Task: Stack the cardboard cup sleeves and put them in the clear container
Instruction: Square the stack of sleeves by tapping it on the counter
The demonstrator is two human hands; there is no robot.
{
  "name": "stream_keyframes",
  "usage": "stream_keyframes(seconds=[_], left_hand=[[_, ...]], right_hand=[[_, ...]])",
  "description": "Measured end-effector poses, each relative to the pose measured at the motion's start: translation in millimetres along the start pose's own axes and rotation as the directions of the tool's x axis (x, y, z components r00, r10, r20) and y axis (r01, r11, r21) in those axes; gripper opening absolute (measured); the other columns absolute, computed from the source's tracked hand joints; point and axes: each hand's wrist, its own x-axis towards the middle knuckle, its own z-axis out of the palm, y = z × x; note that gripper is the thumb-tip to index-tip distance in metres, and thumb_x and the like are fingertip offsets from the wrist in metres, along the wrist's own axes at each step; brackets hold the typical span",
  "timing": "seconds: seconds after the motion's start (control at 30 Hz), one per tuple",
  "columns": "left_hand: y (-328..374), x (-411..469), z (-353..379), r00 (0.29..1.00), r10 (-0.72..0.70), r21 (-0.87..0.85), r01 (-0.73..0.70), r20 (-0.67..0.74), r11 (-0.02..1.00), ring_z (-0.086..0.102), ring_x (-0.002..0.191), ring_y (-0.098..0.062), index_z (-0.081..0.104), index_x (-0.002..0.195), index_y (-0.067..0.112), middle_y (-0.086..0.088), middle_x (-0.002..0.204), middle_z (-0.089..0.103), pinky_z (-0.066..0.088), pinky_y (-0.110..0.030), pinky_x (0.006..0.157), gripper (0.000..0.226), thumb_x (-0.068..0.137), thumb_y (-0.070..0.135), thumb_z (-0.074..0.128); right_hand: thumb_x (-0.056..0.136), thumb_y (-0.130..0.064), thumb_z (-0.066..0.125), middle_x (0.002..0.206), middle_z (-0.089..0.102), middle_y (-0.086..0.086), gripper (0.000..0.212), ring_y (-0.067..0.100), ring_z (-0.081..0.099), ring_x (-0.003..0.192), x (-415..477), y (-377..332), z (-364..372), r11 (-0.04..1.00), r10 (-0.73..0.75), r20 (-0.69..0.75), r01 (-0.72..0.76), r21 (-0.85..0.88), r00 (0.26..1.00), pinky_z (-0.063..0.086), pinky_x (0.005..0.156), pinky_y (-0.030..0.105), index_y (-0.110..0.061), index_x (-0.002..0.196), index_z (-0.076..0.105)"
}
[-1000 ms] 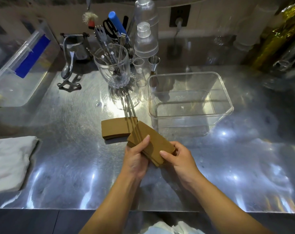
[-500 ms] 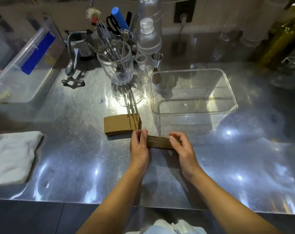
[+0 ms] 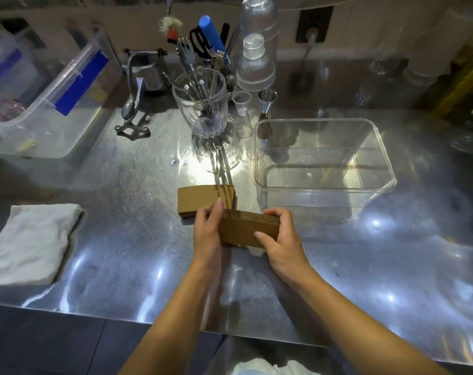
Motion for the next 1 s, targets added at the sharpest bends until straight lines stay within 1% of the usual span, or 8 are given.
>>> stream_keyframes(seconds=[0.13,0.23,0.3,0.5,0.63,0.73,0.83,1.0], left_hand=[[23.8,4.2,-32.5,0.997,0.052,0.159,-0.061,0.059,0.985,0.06,0.09,-0.015,0.052,0.119,0.003,-0.006,0.1,0.061,0.051,-0.022,0.07,0.041,0.08,0.004,0.063],[36.1,14.2,-44.8,0.994,0.086,0.226,-0.068,-0.072,0.972,0.061,0.087,-0.019,0.053,0.119,-0.003,-0.013,0.1,0.063,0.054,-0.021,0.069,0.038,0.081,-0.004,0.059],[42.8,24.2,-47.7,0.988,0.117,0.258,-0.088,-0.1,0.962,0.062,0.082,-0.017,0.056,0.114,-0.002,-0.009,0.093,0.064,0.053,-0.015,0.062,0.034,0.08,-0.005,0.06],[54.7,58.8,-49.3,0.985,0.065,0.362,-0.002,-0.162,0.932,0.058,0.088,-0.014,0.055,0.116,0.008,-0.003,0.098,0.061,0.047,-0.022,0.068,0.038,0.079,0.008,0.067],[59.7,79.5,-50.7,0.979,0.083,0.397,-0.003,-0.185,0.918,0.059,0.091,-0.017,0.057,0.115,0.006,-0.005,0.1,0.061,0.049,-0.029,0.077,0.04,0.077,0.014,0.07],[54.7,90.7,-54.7,0.977,0.064,0.445,0.035,-0.205,0.895,0.059,0.095,-0.021,0.057,0.115,0.006,-0.01,0.108,0.062,0.05,-0.034,0.081,0.042,0.077,0.018,0.071],[43.6,93.7,-56.7,0.976,0.031,0.526,0.089,-0.214,0.846,0.059,0.102,-0.027,0.056,0.117,0.005,-0.014,0.115,0.062,0.049,-0.043,0.092,0.045,0.078,0.023,0.07],[35.3,91.9,-59.5,0.974,0.107,0.695,0.064,-0.2,0.716,0.054,0.106,-0.025,0.053,0.12,0.01,-0.013,0.123,0.056,0.047,-0.04,0.091,0.051,0.077,0.034,0.068]], right_hand=[[0.085,-0.013,0.056,0.098,0.051,-0.006,0.037,0.008,0.054,0.089,15.9,-19.6,12.9,0.989,0.059,0.022,-0.061,0.136,0.998,0.051,0.067,0.015,-0.03,0.111,0.036],[0.086,-0.007,0.051,0.11,0.054,0.01,0.037,0.024,0.057,0.099,29.6,-30.1,32.6,0.964,0.13,0.049,-0.137,0.229,0.99,0.052,0.086,0.04,-0.029,0.113,0.037],[0.086,-0.004,0.05,0.11,0.055,0.009,0.035,0.026,0.056,0.101,38.9,-34.7,47.0,0.961,0.18,0.008,-0.178,0.211,0.984,0.049,0.092,0.047,-0.027,0.111,0.039],[0.089,-0.01,0.044,0.115,0.047,0.004,0.037,0.021,0.05,0.099,68.9,-44.5,70.1,0.993,0.121,-0.129,-0.12,0.009,0.984,0.044,0.086,0.037,-0.02,0.123,0.034],[0.09,-0.011,0.044,0.108,0.049,0.011,0.036,0.027,0.052,0.098,83.7,-49.7,69.3,0.997,0.059,-0.1,-0.064,-0.04,0.993,0.047,0.088,0.04,-0.009,0.125,0.033],[0.089,-0.007,0.043,0.107,0.049,0.011,0.037,0.018,0.049,0.089,96.4,-55.6,72.2,0.985,0.126,-0.1,-0.137,-0.102,0.987,0.044,0.072,0.026,-0.006,0.125,0.033],[0.087,-0.009,0.047,0.123,0.047,0.017,0.041,0.028,0.048,0.105,101.3,-50.5,75.2,0.941,0.147,-0.1,-0.17,-0.291,0.984,0.041,0.088,0.036,-0.005,0.125,0.033],[0.088,-0.024,0.05,0.13,0.041,0.019,0.04,0.034,0.038,0.117,98.2,-35.9,73.7,0.853,0.161,-0.109,-0.194,-0.484,0.981,0.032,0.103,0.046,-0.006,0.122,0.041]])
